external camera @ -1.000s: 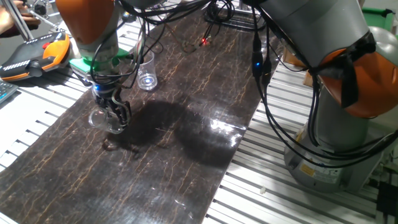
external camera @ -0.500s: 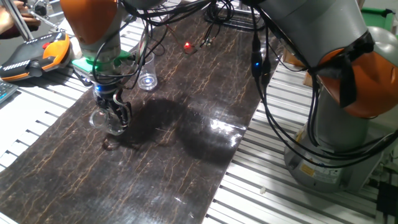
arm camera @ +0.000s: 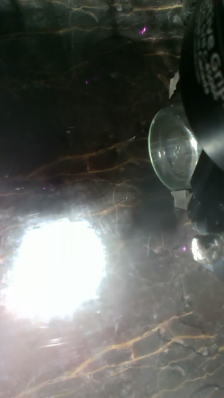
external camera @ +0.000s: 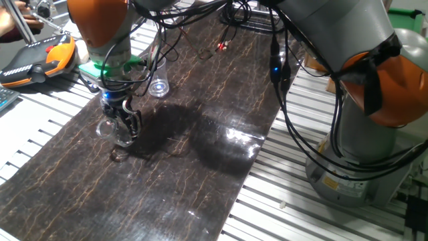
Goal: Pour the water from one cup into another empty cup
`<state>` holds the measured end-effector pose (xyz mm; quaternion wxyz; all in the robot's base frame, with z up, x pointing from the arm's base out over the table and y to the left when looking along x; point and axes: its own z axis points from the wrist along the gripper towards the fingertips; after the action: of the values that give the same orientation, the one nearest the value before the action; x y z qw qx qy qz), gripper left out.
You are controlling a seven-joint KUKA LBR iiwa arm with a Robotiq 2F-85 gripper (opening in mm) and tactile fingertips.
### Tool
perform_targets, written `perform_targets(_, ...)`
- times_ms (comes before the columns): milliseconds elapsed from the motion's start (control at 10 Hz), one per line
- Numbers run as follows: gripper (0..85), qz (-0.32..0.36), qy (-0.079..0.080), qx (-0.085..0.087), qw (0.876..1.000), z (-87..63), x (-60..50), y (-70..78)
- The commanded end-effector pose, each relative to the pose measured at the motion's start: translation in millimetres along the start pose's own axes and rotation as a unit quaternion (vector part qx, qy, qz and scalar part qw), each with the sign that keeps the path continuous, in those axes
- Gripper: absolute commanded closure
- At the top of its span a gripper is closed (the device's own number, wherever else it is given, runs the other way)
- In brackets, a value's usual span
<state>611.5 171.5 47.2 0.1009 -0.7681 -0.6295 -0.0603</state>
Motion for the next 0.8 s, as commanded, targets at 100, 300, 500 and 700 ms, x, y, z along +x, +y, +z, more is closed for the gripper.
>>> perform_targets(100, 84.3, -0.001, 0.0, -0.001, 1.0, 0.3, 0.4, 0.3)
perform_targets(300, 84.3, -0.001, 0.003, -0.003, 1.0, 1.0, 0.4, 0.4)
perform_targets(500, 84.3, -0.002, 0.004, -0.004, 1.0, 1.5, 0.3, 0.5)
perform_targets(700, 84.3, -0.002, 0.004, -0.006, 1.0, 1.9, 0.2, 0.7)
